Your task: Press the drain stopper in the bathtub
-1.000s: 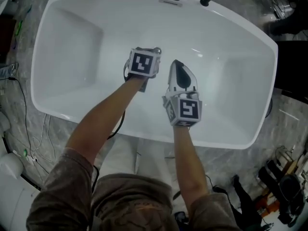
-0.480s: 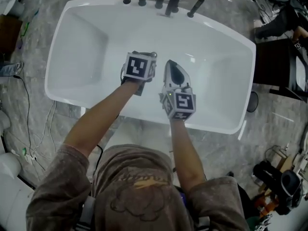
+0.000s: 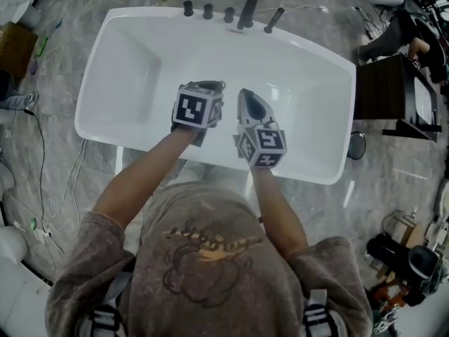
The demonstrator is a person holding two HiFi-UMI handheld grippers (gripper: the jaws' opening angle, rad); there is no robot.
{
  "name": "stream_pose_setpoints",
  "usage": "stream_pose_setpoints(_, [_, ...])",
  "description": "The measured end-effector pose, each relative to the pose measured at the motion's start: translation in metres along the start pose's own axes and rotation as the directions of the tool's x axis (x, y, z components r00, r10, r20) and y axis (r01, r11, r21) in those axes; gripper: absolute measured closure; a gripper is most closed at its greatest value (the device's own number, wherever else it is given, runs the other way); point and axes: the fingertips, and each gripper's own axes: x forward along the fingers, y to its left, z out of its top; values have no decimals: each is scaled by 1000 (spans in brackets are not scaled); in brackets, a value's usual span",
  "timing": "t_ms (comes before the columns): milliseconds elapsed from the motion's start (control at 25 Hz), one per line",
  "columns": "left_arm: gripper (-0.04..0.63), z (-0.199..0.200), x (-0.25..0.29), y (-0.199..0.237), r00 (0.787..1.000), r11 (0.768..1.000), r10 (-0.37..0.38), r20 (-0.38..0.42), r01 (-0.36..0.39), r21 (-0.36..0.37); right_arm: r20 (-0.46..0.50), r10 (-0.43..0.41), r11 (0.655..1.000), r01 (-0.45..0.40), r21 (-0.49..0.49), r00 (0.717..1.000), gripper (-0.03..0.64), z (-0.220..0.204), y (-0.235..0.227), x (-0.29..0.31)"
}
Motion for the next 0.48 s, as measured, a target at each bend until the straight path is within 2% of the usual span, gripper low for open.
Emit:
stream_pose_setpoints(160, [594,4,-23,-12,999,1000,-30,33,30,10,-12,31,1000,-31,5,999,618,8,10,-13])
stream_pose_setpoints(480, [594,23,-64,-34,987,992,-112,118,104,75,0,125,992,-125,-22,992,618,29,37,-36])
